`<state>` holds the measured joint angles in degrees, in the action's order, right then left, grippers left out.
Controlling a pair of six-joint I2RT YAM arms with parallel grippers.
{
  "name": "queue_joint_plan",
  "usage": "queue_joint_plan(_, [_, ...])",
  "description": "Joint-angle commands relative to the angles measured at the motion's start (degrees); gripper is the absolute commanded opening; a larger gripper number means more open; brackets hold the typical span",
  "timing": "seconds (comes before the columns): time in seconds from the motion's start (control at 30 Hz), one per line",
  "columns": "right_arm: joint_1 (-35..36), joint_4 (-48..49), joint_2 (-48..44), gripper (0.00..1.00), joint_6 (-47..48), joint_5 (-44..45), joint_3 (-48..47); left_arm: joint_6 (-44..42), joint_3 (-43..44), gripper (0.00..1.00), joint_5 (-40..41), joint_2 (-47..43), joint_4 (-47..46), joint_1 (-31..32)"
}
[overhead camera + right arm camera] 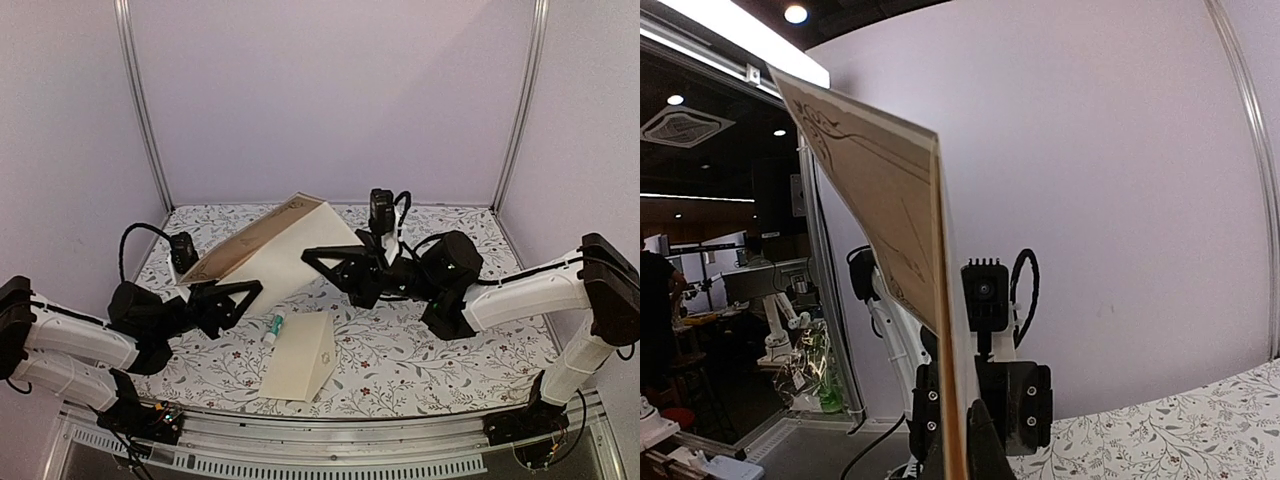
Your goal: Place the letter into the envelope and seal it
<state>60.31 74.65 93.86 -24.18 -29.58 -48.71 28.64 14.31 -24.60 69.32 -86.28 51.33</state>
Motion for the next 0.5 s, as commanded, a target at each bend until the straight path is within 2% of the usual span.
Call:
queue_joint_plan(0.0, [0.1, -3.5, -0.2, 0.00, -2.0, -5.4, -2.5, -0.8, 2.1, 0.23, -4.4, 1.1, -3.9, 0.3])
queue_joint_plan(0.07, [0.1, -4.6, -0.3, 0.00, -2.2, -5.9, -2.9, -0.7, 2.1, 0.10, -4.2, 1.2, -4.0, 0.3])
queue_joint_plan(0.17, [0.1, -5.4, -0.5, 0.00, -2.1, -5.1, -2.7, -0.4, 1.9, 0.00, -3.8, 1.1, -4.3, 0.3])
queue_joint_plan(0.2, [0.0, -5.5, -0.6, 0.01, -2.0, -4.3, -2.6, -0.3, 1.7, 0.00, -3.6, 1.0, -4.4, 0.3])
queue_joint_plan(0.23, [0.0, -5.6, -0.7, 0.07, -1.9, -3.5, -2.4, 0.0, 1.5, 0.00, -3.1, 0.7, -4.6, 0.3])
queue_joint_plan(0.3, [0.0, -5.7, -1.1, 0.30, -1.6, -2.2, -2.1, 0.6, 0.9, 0.00, -2.0, 0.3, -5.1, 0.3])
queue_joint_plan(0.37, [0.0, -5.6, -1.0, 0.47, -1.3, -1.7, -2.2, 1.3, 0.2, 0.00, 0.0, 0.0, -5.5, 0.4])
queue_joint_plan(0.4, [0.0, -5.5, -0.9, 0.53, -1.3, -1.6, -2.3, 1.9, -0.2, 0.00, 1.2, -0.2, -5.9, 0.4])
queue_joint_plan(0.47, [0.1, -5.1, -0.1, 0.56, -1.3, -1.8, -2.8, 3.1, -0.9, 0.00, 3.4, -0.3, -6.8, 0.4])
